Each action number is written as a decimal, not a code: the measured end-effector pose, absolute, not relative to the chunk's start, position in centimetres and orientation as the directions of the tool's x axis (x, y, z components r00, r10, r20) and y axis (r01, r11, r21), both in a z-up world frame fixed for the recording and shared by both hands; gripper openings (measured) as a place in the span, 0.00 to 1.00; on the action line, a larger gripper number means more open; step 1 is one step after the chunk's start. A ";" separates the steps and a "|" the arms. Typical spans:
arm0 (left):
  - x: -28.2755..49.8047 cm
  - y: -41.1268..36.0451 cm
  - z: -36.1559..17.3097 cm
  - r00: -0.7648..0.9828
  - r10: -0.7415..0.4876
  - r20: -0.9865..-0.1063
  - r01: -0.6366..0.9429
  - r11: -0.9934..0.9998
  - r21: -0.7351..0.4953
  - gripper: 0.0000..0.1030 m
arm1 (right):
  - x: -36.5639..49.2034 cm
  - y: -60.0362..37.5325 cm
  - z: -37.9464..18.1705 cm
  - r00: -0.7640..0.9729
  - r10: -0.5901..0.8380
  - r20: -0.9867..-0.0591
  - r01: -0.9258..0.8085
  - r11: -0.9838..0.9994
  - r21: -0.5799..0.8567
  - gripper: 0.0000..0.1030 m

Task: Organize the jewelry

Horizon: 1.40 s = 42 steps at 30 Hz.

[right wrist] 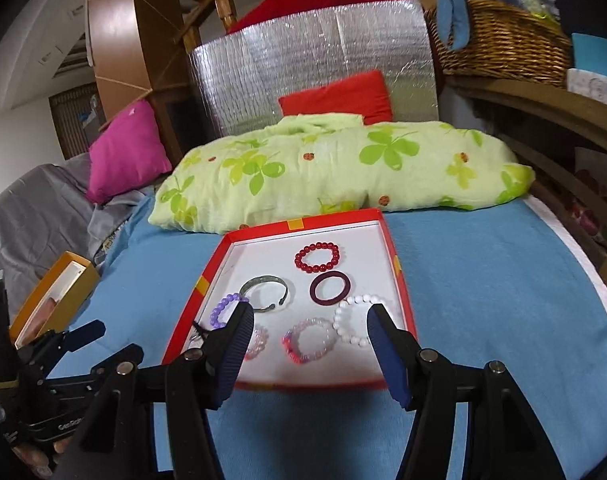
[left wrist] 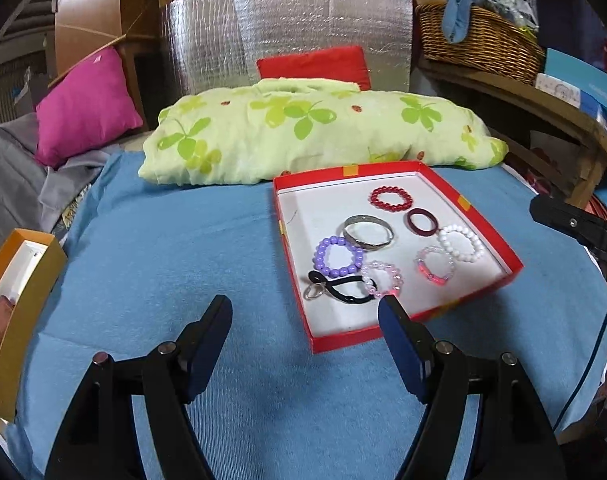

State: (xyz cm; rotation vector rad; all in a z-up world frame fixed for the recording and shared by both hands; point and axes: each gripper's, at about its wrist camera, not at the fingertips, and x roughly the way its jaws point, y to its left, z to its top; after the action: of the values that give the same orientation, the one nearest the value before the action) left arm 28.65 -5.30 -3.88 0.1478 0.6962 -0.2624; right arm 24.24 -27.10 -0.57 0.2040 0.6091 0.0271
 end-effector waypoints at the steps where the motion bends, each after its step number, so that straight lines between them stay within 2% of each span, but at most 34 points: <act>1: 28.4 -5.4 -3.7 0.739 -0.189 -0.646 0.288 0.956 0.050 0.74 | 23.6 -27.0 -0.4 0.825 0.083 -0.558 0.034 0.980 0.196 0.62; 17: 24.6 -6.2 -2.3 0.759 -0.167 -0.629 0.284 0.955 0.088 0.74 | 17.3 -25.6 -0.2 0.832 0.037 -0.553 0.031 0.993 0.114 0.62; 26: 19.1 -4.8 -1.2 0.772 -0.097 -0.628 0.225 0.966 0.127 0.74 | 11.4 -25.0 0.1 0.838 0.000 -0.545 0.058 0.994 0.088 0.62; 33: 12.8 -3.3 1.9 0.790 -0.082 -0.608 0.203 0.970 0.134 0.74 | 6.2 -23.6 2.7 0.848 0.016 -0.530 0.035 0.996 0.087 0.62; 39: 7.9 -2.1 4.9 0.809 -0.068 -0.584 0.179 0.975 0.135 0.75 | 1.6 -21.4 6.9 0.871 0.020 -0.492 0.012 0.998 0.061 0.69; 42: 6.0 -1.3 5.8 0.805 -0.070 -0.590 0.162 0.981 0.104 0.75 | 0.1 -20.6 7.8 0.860 0.001 -0.510 0.032 0.998 0.057 0.69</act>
State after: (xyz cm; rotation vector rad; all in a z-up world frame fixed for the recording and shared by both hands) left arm 5.98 -1.25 5.82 0.1522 0.6239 -0.1246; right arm 0.05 -20.56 7.78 0.0645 0.5349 -0.0162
